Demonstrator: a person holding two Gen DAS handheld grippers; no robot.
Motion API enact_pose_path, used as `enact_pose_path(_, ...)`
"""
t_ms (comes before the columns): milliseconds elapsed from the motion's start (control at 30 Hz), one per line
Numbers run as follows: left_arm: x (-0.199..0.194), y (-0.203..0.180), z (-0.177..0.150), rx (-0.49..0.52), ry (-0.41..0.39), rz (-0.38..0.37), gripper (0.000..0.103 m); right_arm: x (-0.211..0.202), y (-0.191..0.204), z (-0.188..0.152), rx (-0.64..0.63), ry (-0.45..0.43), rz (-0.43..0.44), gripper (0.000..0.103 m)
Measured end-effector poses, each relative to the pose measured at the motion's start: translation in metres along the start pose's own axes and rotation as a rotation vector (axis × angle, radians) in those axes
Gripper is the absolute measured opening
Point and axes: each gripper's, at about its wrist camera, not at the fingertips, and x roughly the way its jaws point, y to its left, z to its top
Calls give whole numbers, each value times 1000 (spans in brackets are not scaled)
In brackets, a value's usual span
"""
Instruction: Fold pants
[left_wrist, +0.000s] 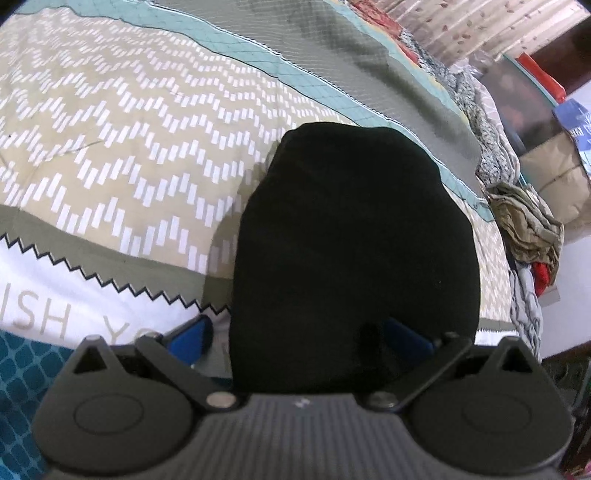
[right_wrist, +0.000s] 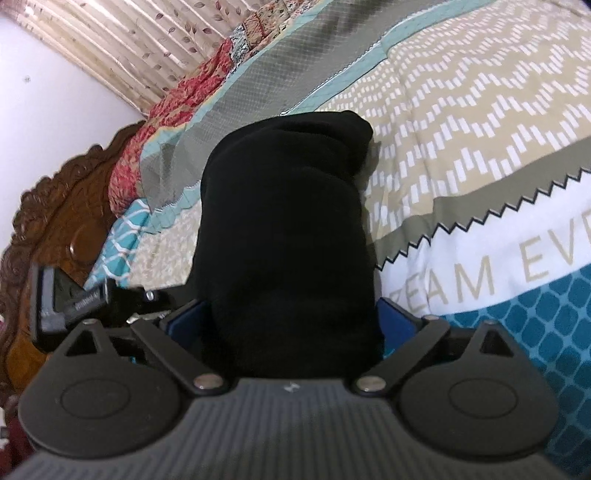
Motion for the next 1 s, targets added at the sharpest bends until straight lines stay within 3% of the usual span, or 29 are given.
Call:
enact_pose_path(167,-1,-1,-5,33,-4,-2,103,-6,-14,0,62,-14,52,99)
enact_pose_path(333,0,-10,-11,87,-18,30,103,-8,-16,-1,44,-14,56,99)
enact_pose_path(767,0,-10,-12,99,-10,24,103,-8,-13,-3,18,-25,46,99)
enact_pose_path(1000,2,-5,-1,69,35,5,103,-7,-18,7,56,10,62,99)
